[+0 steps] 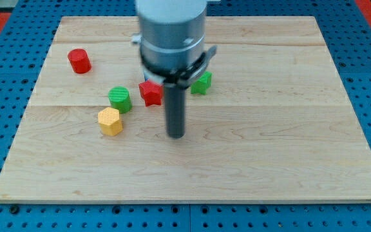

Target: Place the yellow hexagon diagonally bottom right to red star

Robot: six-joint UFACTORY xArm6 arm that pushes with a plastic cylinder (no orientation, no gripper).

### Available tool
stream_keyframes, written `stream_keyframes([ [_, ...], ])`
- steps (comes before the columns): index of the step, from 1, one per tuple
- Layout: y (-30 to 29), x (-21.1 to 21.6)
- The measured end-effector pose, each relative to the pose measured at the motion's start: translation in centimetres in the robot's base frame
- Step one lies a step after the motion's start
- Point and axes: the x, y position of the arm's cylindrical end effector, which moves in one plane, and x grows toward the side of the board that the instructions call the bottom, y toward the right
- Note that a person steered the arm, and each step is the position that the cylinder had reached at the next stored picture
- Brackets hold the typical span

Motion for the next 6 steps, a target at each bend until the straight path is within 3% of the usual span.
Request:
stream_keyframes([
  [1,-12.9,0.3],
  [2,-13.1,-2.5],
  [3,-3.4,-3.8],
  [4,1.2,-3.5],
  [5,3.9,0.4],
  [6,7.3,-3.9],
])
